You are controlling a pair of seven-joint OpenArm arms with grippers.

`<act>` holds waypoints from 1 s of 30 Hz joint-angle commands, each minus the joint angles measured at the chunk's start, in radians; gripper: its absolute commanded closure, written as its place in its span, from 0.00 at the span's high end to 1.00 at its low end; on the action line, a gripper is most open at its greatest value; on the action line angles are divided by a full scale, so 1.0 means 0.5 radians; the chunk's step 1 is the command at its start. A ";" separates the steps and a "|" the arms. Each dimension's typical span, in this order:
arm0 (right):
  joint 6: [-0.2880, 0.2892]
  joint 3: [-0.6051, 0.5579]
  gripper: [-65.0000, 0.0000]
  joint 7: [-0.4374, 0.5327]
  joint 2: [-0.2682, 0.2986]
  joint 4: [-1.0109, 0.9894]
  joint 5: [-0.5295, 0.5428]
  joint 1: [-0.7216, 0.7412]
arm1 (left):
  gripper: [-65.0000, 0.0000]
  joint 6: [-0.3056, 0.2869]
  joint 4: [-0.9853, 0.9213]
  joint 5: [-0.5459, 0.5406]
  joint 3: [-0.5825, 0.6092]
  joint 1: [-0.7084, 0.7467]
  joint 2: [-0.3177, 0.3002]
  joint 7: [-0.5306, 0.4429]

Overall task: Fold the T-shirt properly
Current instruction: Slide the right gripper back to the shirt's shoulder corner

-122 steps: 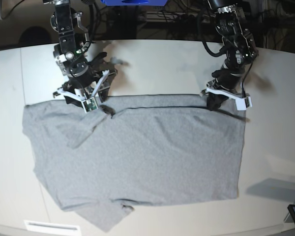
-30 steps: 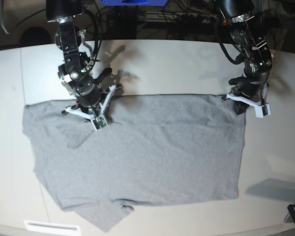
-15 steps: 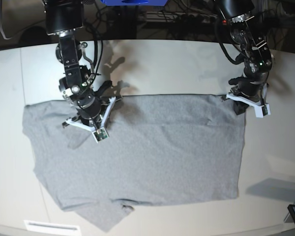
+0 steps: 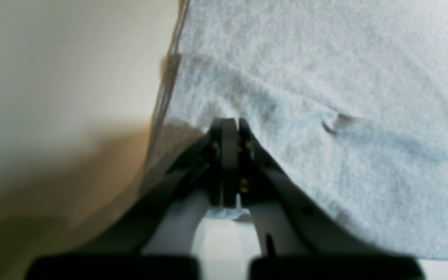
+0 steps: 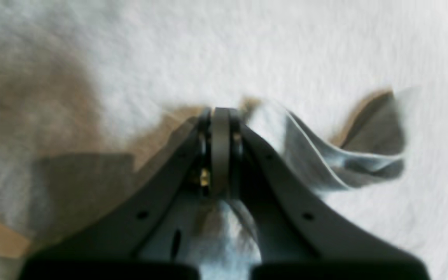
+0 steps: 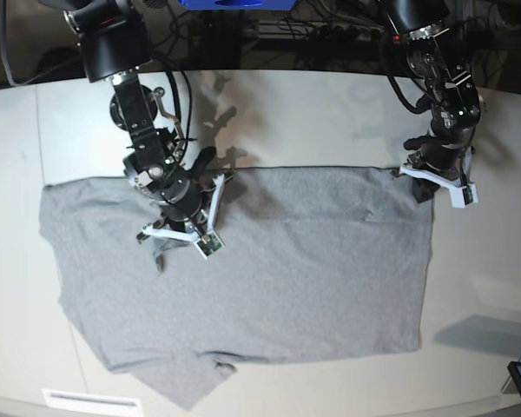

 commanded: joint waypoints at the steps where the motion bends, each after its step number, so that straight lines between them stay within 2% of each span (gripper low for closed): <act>1: -0.025 0.019 0.00 0.041 0.032 0.089 -0.009 0.043 | 0.00 -0.007 0.031 -0.016 -0.005 -0.022 -0.021 -0.050; 8: -0.034 0.050 0.00 -0.177 0.176 0.436 -0.009 0.000 | 0.00 -0.007 0.028 -0.016 -0.005 -0.031 -0.018 -0.050; 12: -0.022 0.262 0.00 -0.186 0.173 0.472 -0.006 -0.018 | 0.00 -0.007 0.028 -0.016 -0.005 -0.034 -0.012 -0.050; 16: -0.018 0.329 0.00 -0.177 0.173 0.313 0.000 -0.021 | 0.00 -0.007 0.028 -0.016 -0.005 -0.028 -0.012 -0.050; 19: -0.018 0.320 0.00 -0.088 0.164 0.212 0.003 -0.027 | 0.00 -0.007 0.028 -0.016 -0.005 -0.025 -0.012 -0.050; 21: -0.018 0.320 0.00 -0.042 0.115 0.162 0.003 -0.027 | 0.00 -0.007 0.028 -0.016 -0.005 -0.022 -0.012 -0.050; 27: -0.018 0.314 0.00 -0.024 0.017 0.040 -0.003 -0.012 | 0.00 -0.007 0.031 -0.016 -0.005 -0.016 -0.021 -0.050; 30: -0.018 0.299 0.00 -0.024 0.011 -0.006 0.003 0.013 | 0.00 -0.007 0.031 -0.016 -0.005 -0.016 -0.021 -0.050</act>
